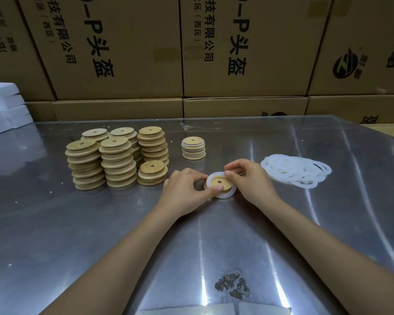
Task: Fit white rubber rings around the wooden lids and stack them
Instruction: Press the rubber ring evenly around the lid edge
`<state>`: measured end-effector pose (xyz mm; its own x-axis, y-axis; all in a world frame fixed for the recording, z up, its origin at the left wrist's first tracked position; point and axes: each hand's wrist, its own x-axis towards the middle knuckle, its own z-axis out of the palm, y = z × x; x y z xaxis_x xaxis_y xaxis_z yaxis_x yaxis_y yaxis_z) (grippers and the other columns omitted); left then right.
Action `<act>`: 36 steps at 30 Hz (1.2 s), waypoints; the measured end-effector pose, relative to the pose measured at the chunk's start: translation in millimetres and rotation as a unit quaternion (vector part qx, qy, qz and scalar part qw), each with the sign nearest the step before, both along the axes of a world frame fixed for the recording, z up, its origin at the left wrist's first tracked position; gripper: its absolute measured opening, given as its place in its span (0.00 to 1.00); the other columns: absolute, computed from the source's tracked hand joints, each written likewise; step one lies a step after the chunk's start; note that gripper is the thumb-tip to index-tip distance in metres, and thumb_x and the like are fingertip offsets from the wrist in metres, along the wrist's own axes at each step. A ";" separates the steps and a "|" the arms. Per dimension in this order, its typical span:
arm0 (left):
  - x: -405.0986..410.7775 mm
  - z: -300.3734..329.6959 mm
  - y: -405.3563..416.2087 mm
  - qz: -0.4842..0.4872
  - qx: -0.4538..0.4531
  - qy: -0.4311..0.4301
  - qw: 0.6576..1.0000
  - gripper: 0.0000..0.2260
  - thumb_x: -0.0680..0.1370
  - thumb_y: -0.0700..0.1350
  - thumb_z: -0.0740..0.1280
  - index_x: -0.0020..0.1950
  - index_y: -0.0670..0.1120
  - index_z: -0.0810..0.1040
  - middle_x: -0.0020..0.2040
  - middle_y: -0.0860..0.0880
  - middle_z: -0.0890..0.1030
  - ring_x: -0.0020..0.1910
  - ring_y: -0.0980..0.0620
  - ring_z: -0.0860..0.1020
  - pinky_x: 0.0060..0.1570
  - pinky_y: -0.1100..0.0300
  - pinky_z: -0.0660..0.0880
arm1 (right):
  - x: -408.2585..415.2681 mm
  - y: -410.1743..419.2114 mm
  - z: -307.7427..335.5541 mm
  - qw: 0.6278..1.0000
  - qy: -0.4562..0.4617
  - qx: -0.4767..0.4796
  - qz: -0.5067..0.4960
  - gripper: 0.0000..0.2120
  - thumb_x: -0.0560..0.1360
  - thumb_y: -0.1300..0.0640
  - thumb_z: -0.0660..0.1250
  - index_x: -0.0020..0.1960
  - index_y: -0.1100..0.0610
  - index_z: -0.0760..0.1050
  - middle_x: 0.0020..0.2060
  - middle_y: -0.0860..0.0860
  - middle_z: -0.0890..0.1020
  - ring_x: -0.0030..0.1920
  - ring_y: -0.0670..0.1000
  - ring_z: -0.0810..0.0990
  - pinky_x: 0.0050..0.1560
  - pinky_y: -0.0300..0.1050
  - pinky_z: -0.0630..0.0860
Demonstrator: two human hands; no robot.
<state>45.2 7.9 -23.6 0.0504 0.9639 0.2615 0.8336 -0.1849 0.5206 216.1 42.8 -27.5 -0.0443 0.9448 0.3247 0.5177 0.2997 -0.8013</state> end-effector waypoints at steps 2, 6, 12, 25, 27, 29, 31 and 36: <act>0.4 1.2 -0.5 0.002 -0.004 -0.006 1.000 0.20 0.70 0.66 0.67 0.57 0.60 0.80 0.56 0.55 0.79 0.59 0.51 0.73 0.60 0.49 0.69 | -1.6 -0.6 -0.8 1.000 -0.027 0.005 -0.007 0.03 0.74 0.55 0.69 0.47 0.47 0.77 0.40 0.42 0.80 0.46 0.46 0.80 0.50 0.44 0.76; -1.0 0.7 -0.4 -0.031 -0.008 -0.056 0.998 0.18 0.70 0.63 0.70 0.57 0.60 0.79 0.55 0.56 0.80 0.56 0.54 0.75 0.60 0.48 0.70 | -1.7 -0.3 1.1 0.998 -0.065 -0.019 0.010 0.10 0.74 0.50 0.70 0.54 0.49 0.78 0.49 0.43 0.81 0.51 0.44 0.79 0.55 0.42 0.74; -1.1 1.3 0.8 -0.086 0.032 -0.231 0.969 0.18 0.69 0.45 0.76 0.56 0.56 0.80 0.50 0.51 0.83 0.41 0.56 0.79 0.49 0.55 0.77 | -2.5 -6.3 5.8 0.998 0.012 0.028 0.048 0.06 0.72 0.54 0.71 0.49 0.49 0.79 0.45 0.44 0.83 0.49 0.44 0.80 0.51 0.41 0.77; 3.1 4.2 0.0 -0.051 0.133 -0.328 0.934 0.08 0.70 0.41 0.75 0.44 0.52 0.82 0.44 0.53 0.83 0.44 0.55 0.82 0.45 0.62 0.78 | -14.7 -18.2 8.5 0.988 0.122 0.073 0.063 0.07 0.71 0.59 0.74 0.42 0.52 0.76 0.40 0.46 0.83 0.43 0.46 0.82 0.45 0.37 0.77; 3.3 5.0 -0.4 -0.047 0.133 -0.340 0.930 0.08 0.70 0.40 0.75 0.42 0.53 0.81 0.43 0.54 0.83 0.43 0.56 0.83 0.44 0.64 0.78 | -16.6 -19.3 8.3 0.987 0.125 0.075 0.063 0.07 0.71 0.58 0.73 0.42 0.52 0.76 0.39 0.46 0.82 0.42 0.45 0.81 0.43 0.35 0.77; 3.4 5.8 -1.0 -0.047 0.121 -0.365 0.922 0.07 0.70 0.40 0.75 0.42 0.51 0.81 0.42 0.54 0.83 0.43 0.57 0.82 0.44 0.67 0.77 | -17.5 -19.7 8.8 0.986 0.135 0.071 0.067 0.07 0.71 0.59 0.73 0.40 0.52 0.75 0.38 0.46 0.82 0.41 0.45 0.81 0.42 0.35 0.77; 3.8 7.0 -1.4 -0.046 0.102 -0.399 0.910 0.05 0.71 0.39 0.74 0.43 0.48 0.82 0.42 0.52 0.84 0.42 0.59 0.82 0.43 0.69 0.76 | -17.8 -19.2 8.9 0.984 0.154 0.060 0.070 0.07 0.72 0.59 0.73 0.39 0.52 0.75 0.37 0.47 0.82 0.39 0.45 0.81 0.41 0.38 0.77; 2.5 6.3 -1.6 -0.031 0.053 -0.460 0.886 0.03 0.72 0.40 0.73 0.42 0.47 0.82 0.35 0.55 0.83 0.37 0.64 0.81 0.36 0.70 0.77 | -15.9 -17.0 8.2 0.977 0.201 0.017 0.063 0.05 0.74 0.60 0.70 0.41 0.55 0.76 0.41 0.49 0.81 0.43 0.46 0.79 0.42 0.38 0.76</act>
